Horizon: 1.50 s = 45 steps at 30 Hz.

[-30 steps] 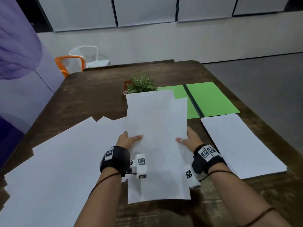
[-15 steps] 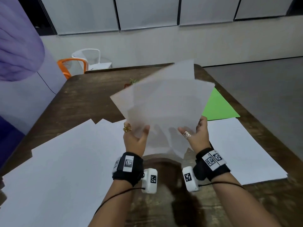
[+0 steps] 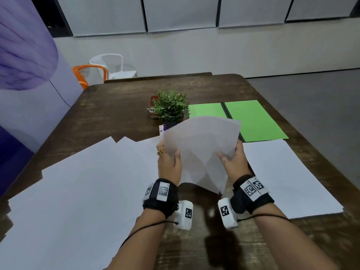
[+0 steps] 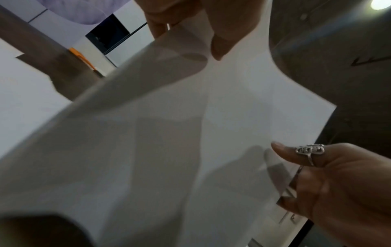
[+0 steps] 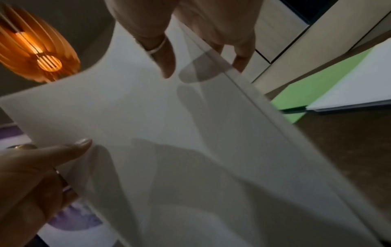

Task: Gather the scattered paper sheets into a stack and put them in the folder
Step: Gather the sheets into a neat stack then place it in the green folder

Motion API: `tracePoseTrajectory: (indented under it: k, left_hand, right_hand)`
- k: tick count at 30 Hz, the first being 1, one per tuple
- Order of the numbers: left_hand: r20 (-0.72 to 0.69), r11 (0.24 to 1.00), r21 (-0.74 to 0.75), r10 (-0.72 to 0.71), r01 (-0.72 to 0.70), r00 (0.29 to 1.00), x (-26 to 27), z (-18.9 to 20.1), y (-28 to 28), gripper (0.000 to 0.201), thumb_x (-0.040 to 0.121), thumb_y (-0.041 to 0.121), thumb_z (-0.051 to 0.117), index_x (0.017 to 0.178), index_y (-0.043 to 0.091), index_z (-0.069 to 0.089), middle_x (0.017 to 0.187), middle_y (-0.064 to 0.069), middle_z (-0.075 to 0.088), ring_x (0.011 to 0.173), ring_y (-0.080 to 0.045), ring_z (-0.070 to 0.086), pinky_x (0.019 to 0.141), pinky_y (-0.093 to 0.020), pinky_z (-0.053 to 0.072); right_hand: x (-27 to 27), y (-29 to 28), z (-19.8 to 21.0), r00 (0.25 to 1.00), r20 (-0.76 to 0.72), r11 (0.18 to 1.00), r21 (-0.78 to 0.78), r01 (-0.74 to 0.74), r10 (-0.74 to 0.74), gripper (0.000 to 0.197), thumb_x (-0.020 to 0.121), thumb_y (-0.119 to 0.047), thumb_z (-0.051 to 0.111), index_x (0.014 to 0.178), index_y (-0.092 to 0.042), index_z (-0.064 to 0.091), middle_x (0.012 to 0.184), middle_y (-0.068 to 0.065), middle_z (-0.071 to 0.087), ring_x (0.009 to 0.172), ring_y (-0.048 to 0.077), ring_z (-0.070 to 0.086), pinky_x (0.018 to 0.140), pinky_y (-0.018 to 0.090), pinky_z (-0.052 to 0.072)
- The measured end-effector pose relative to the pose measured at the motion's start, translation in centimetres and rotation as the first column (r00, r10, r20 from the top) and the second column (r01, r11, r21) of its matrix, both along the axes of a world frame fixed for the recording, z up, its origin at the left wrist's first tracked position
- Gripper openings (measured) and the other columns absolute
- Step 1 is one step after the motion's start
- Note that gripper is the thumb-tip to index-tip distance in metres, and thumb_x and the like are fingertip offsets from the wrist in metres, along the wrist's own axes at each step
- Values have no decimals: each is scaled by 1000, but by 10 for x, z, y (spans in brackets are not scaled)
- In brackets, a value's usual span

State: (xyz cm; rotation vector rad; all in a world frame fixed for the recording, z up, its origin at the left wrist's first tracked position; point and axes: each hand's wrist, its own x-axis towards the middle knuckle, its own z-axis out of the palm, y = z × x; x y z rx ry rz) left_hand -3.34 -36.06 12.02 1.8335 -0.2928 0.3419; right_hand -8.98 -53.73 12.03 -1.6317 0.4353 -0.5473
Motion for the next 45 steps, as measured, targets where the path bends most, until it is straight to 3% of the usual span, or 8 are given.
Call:
tracePoseTrajectory:
  k: [15,18,20,24,28,38,41,45]
  left_hand:
    - [-430,972,236,87,19,899,-18,-55,-9,26,96,17,48,114,-2,53,109,-16,63,101,-31,60,76,-22,35]
    - [-358,975,222,64,19,932,-14,-52,-21,24,95,7,47,116,-4,51,113,-21,58,102,-34,59,85,-28,43]
    - [-276,971,234,30,37,961,-13,-44,-35,26,93,1,45,118,-3,48,114,-19,56,99,-31,58,82,-24,38]
    - [-280,959,234,-93,162,956,-13,-34,-87,36,91,0,46,127,-4,39,116,-21,57,110,-31,56,93,-31,42]
    - [-488,850,399,-120,343,865,-20,-42,-159,43,95,13,49,131,-7,37,127,-24,51,120,-34,48,99,-33,34]
    - [-659,653,494,-149,573,737,-53,-96,-284,47,90,18,61,132,5,43,129,-17,55,119,-32,53,97,-38,44]
    - [-630,517,640,-68,568,773,-59,-108,-288,75,90,48,54,143,4,27,143,-16,35,132,-34,31,105,-43,33]
    - [-509,483,765,46,427,860,-64,-110,-263,88,87,66,39,151,17,4,155,-15,5,139,-35,12,109,-47,19]
  right_hand:
    - [-9,-7,-73,922,-383,998,-8,-66,58,51,89,9,44,134,-8,29,127,13,52,121,27,49,106,40,36]
    - [-5,-17,-81,914,-405,999,-35,-19,3,54,89,5,43,139,-7,27,132,15,49,125,28,46,107,33,33]
    - [-7,-32,-74,914,-404,997,-81,13,-45,46,89,8,36,134,-2,29,124,14,51,116,26,50,87,19,34]
    - [-28,-82,-50,910,-333,961,-203,189,-249,52,85,12,31,133,-8,32,121,21,53,108,34,53,78,25,35]
    - [-57,-151,-46,841,-380,907,-324,269,-385,71,81,15,34,144,-19,32,130,18,48,117,34,49,96,31,39]
    - [-96,-283,-97,606,-696,861,-508,-36,-385,78,85,3,46,150,-24,13,134,21,43,123,35,44,100,36,38]
    - [-96,-285,-106,542,-701,750,-637,-181,-464,78,91,-24,54,151,-17,5,149,17,27,137,34,24,112,38,23]
    - [-90,-262,-109,628,-695,679,-650,-340,-351,85,91,-45,51,150,-19,-5,158,12,-1,145,31,-6,117,38,0]
